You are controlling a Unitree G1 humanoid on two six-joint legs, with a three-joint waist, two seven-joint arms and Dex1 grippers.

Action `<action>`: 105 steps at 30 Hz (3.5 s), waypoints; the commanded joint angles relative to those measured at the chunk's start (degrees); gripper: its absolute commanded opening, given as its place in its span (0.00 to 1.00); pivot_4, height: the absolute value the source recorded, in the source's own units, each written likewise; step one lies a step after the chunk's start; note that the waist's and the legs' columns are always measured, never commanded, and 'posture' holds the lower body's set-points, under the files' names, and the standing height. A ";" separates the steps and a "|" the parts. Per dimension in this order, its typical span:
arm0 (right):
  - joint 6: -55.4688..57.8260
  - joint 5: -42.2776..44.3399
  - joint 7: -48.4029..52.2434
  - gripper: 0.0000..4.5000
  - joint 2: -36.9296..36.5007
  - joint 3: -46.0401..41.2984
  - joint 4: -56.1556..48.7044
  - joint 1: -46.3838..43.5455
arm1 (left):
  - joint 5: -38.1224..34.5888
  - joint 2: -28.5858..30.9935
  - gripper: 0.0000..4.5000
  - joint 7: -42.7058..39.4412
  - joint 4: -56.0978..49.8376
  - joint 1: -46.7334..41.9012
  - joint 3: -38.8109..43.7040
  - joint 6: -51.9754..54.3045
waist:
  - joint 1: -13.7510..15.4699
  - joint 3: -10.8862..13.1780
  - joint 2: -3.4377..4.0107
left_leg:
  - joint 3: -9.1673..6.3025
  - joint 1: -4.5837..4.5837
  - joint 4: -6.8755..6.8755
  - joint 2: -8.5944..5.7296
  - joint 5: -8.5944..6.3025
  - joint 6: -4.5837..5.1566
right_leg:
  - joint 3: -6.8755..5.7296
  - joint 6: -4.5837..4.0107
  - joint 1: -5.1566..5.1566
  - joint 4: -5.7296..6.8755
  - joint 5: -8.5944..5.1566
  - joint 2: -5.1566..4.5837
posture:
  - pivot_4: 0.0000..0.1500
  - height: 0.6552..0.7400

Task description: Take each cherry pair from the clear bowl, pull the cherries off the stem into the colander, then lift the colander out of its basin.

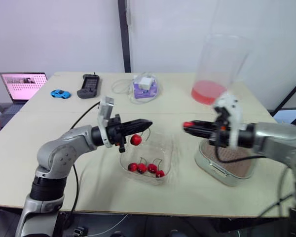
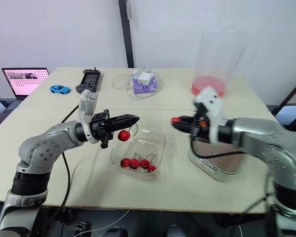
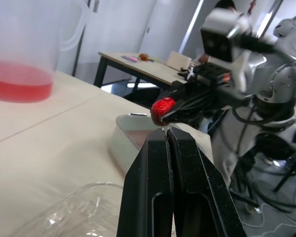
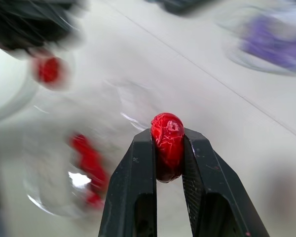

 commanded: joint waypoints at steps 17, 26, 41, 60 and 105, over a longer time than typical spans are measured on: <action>-24.76 -20.92 22.17 0.56 -17.36 10.47 21.21 4.99 | 2.29 0.28 0.00 -2.32 -2.79 1.57 -0.18 -2.18 | 0.08 0.03 0.08 | 0.10 0.07 0.03 0.03 -0.05 0.08 | 0.13 0.02 0.02 -0.06 0.03 0.02 | 1.00 0.92; -22.28 -18.00 26.22 0.99 -17.32 6.72 21.99 3.02 | 2.17 0.41 0.00 -2.44 -3.02 1.78 0.28 -2.38 | 0.10 0.04 0.10 | 0.10 0.07 0.03 0.02 -0.05 0.09 | 0.13 0.03 0.02 -0.06 0.03 0.02 | 1.00 0.92; -0.90 10.79 14.61 0.99 7.41 3.88 7.63 -11.46 | 0.39 -0.25 0.00 -2.42 -1.82 -0.36 1.19 -1.34 | 0.12 0.05 0.13 | 0.04 0.06 0.08 0.03 -0.05 0.08 | 0.08 0.03 0.07 -0.03 0.04 0.02 | 1.00 0.92; -0.63 14.33 -4.74 0.99 33.06 14.95 2.67 -12.14 | -2.25 -0.68 0.00 -1.35 -2.75 -1.57 0.83 0.17 | -0.10 0.04 0.12 | -0.02 0.05 0.08 0.03 -0.05 0.08 | 0.03 0.03 0.04 0.05 0.04 0.03 | 1.00 0.92; -1.33 8.74 -2.20 0.22 31.97 23.24 3.67 -11.81 | -1.83 -1.56 0.00 -0.90 -2.23 -1.78 0.30 0.00 | -0.23 0.04 0.12 | -0.03 0.05 0.08 0.03 -0.05 0.09 | 0.03 0.03 0.03 0.05 0.04 0.03 | 1.00 0.92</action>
